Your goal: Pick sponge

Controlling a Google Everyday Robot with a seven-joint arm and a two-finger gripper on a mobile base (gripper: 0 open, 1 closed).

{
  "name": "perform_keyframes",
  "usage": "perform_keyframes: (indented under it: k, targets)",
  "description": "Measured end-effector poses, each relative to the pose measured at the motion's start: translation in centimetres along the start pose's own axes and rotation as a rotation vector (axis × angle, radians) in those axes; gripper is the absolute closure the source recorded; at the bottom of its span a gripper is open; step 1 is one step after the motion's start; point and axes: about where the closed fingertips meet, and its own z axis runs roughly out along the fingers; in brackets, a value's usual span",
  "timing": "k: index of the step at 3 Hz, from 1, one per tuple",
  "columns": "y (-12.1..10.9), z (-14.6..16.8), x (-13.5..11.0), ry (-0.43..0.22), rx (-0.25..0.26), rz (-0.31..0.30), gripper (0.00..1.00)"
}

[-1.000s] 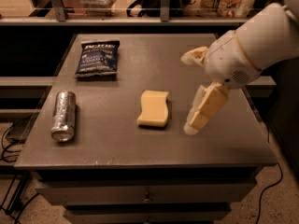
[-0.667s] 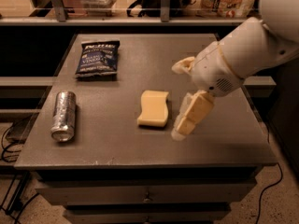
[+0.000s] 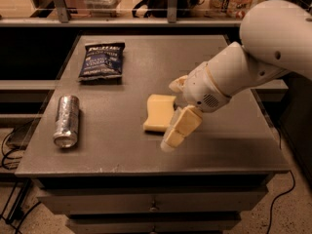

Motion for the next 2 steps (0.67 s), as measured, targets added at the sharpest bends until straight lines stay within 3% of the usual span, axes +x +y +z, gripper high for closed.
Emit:
perform_keyframes:
  k: [2]
  targets:
    - [-2.2,2.9,-1.4,-0.047,0.011,0.059,0.0]
